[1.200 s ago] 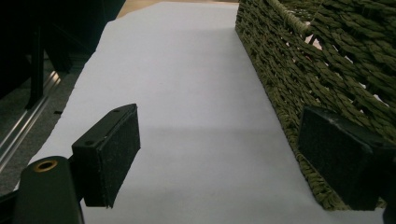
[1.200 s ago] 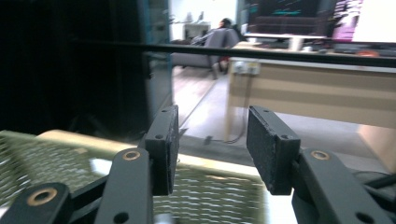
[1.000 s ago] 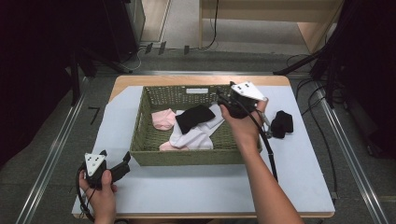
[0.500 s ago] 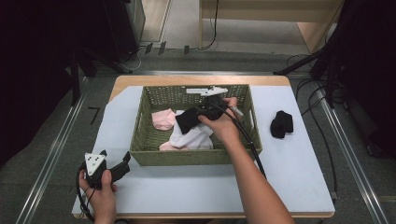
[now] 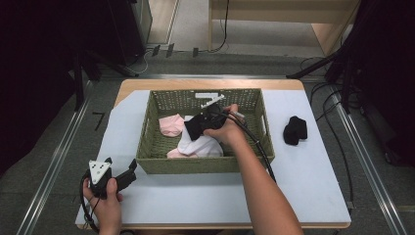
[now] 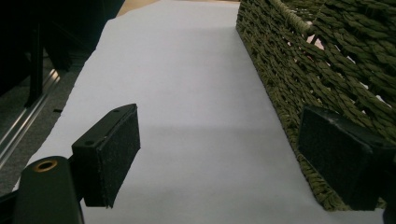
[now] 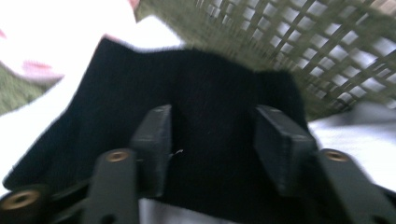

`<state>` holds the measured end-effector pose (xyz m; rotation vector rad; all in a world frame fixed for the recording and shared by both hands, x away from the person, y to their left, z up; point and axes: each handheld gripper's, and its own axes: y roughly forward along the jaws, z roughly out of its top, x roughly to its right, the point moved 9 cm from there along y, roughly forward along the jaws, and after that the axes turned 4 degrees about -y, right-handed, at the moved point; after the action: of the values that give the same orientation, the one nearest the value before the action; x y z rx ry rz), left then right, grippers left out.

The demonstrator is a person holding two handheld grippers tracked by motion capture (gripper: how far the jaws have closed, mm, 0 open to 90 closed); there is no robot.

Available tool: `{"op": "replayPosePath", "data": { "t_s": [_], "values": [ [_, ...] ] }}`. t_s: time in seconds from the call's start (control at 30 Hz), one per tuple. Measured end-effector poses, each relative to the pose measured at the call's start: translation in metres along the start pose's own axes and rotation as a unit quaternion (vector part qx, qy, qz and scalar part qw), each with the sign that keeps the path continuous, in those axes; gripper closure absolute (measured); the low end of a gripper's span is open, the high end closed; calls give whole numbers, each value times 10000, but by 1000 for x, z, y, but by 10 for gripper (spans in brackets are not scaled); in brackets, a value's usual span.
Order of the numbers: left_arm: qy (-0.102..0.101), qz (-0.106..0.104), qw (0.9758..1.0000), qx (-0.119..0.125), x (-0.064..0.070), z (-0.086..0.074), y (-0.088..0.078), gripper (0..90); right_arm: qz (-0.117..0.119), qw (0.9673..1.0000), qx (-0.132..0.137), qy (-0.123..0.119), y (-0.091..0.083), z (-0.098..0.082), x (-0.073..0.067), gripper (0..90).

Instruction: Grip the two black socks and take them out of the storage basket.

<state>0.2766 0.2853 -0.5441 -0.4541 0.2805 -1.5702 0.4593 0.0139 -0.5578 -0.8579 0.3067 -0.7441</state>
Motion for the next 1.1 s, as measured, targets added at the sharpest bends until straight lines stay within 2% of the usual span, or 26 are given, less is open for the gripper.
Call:
{"op": "replayPosePath", "data": {
  "t_s": [0.03, 0.07, 0.13, 0.27, 0.3, 0.33, 0.43, 0.57, 0.67, 0.7, 0.73, 0.77, 0.8, 0.83, 0.93, 1.07, 1.1],
  "values": [
    [-1, 2, 10000, 1, 0, 0, 0, 147, 13, 10000, 2, -23, 0, 0, 0, 572],
    [-1, 4, 10000, 4, 0, 0, 0, 147, 65, 10000, -16, -54, -4, 1, -1, 695],
    [0, 3, 10000, 4, 0, 0, 0, 147, 116, 9999, -49, -11, -5, 1, -3, 762],
    [0, 0, 10000, 0, 0, 0, 0, 147, 166, 9997, -23, 157, -9, 3, -3, 795],
    [5, 0, 10000, 3, 0, 0, 0, 147, 158, 9997, 89, 186, -13, 6, -1, 805],
    [3, -4, 10000, 0, 0, 0, 0, 147, 158, 9997, 89, 186, -13, 6, -1, 805],
    [1, -2, 10000, -1, 0, 0, 0, 147, 79, 9988, 397, 268, -21, 14, 3, 812],
    [-4, -6, 10000, 4, 0, 0, 0, 147, -71, 9959, 798, 427, -33, 23, 10, 818],
    [0, -4, 10000, -9, 0, 0, 0, 147, -186, 9908, 1239, 506, -45, 32, 13, 821],
    [2, -5, 10000, -10, 0, 0, 0, 147, -252, 9879, 1456, 479, -52, 37, 15, 822],
    [1, -3, 10000, -9, 0, 0, 0, 147, -252, 9879, 1456, 479, -52, 37, 15, 822],
    [-1, -2, 10000, -9, 0, 0, 0, 147, -355, 9836, 1713, 449, -62, 42, 17, 823],
    [-1, -2, 10000, -9, 0, 0, 0, 147, -355, 9836, 1713, 449, -62, 42, 17, 823],
    [1, -2, 10000, -9, 0, 0, 0, 147, -375, 9819, 1799, 449, -65, 44, 17, 823],
    [2, -2, 10000, -11, 0, 0, 0, 147, -493, 9745, 2143, 436, -78, 50, 21, 823],
    [1, -3, 10000, -6, 0, 0, 0, 147, -643, 9661, 2460, 449, -92, 53, 26, 823],
    [3, -2, 10000, -8, 0, 0, 0, 147, -756, 9601, 2651, 473, -102, 55, 31, 823]
  ]
}}
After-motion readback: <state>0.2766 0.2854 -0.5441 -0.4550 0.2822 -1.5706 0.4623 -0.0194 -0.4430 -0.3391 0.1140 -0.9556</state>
